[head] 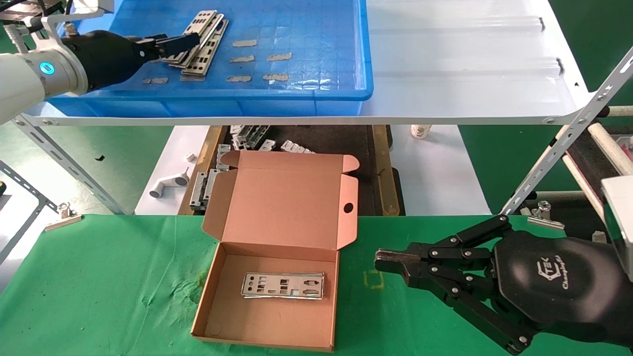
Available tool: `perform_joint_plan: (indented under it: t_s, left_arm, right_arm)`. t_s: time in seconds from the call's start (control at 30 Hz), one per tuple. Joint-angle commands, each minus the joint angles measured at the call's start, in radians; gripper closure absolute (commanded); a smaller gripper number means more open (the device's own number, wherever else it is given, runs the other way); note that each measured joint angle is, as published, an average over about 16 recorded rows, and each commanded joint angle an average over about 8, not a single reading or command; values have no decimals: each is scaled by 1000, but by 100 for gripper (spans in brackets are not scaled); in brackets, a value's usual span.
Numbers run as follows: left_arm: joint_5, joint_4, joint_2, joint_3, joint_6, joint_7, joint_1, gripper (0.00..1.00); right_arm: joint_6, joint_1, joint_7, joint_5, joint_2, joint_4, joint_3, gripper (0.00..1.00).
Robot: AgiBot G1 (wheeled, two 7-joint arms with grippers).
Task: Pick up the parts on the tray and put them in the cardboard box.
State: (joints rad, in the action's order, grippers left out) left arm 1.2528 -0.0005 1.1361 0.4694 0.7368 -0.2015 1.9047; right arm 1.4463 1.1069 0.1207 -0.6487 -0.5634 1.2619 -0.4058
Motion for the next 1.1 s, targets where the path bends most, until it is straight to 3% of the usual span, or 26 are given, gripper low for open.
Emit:
perform_joint_plan:
  t_s: [0.03,0.8,1.1]
  left_arm:
    - [2,1,1,1,1,1,-1,100]
    - [1,-8,-1,1,2,8,7,100]
    - [-20,-38,-34,-14,69,32,39,100]
  right_arm:
    - [0,0,0,0,0,0,0,100]
    - [0,0,0,0,0,0,0,100]
    - [0,0,0,0,0,0,0,100]
